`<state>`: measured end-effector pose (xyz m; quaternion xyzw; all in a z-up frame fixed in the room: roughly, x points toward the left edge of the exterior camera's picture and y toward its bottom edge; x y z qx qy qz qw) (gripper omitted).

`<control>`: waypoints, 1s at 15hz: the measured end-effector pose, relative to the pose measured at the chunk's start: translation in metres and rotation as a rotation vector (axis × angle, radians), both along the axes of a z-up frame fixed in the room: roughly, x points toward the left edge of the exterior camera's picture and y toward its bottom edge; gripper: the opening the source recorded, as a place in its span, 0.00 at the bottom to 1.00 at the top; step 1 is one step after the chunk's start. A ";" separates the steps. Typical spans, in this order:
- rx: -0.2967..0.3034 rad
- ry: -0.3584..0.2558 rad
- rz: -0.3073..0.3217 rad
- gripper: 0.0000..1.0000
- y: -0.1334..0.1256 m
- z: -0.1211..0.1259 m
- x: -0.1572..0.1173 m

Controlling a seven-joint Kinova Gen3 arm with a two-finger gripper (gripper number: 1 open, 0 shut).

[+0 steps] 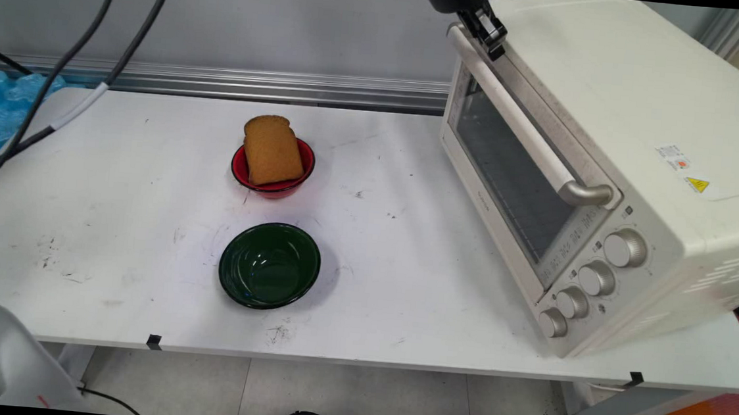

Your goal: Open the oven

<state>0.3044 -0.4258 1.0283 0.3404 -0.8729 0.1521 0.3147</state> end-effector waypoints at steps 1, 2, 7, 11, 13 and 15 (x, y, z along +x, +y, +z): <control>-0.002 -0.003 -0.004 0.00 -0.002 -0.001 0.000; -0.005 -0.007 -0.008 0.00 -0.004 -0.004 0.000; -0.013 -0.017 -0.020 0.00 -0.012 -0.012 0.000; -0.015 -0.024 -0.023 0.00 -0.018 -0.020 -0.001; -0.015 -0.027 -0.024 0.00 -0.021 -0.024 -0.001; -0.012 -0.031 -0.023 0.00 -0.021 -0.026 0.000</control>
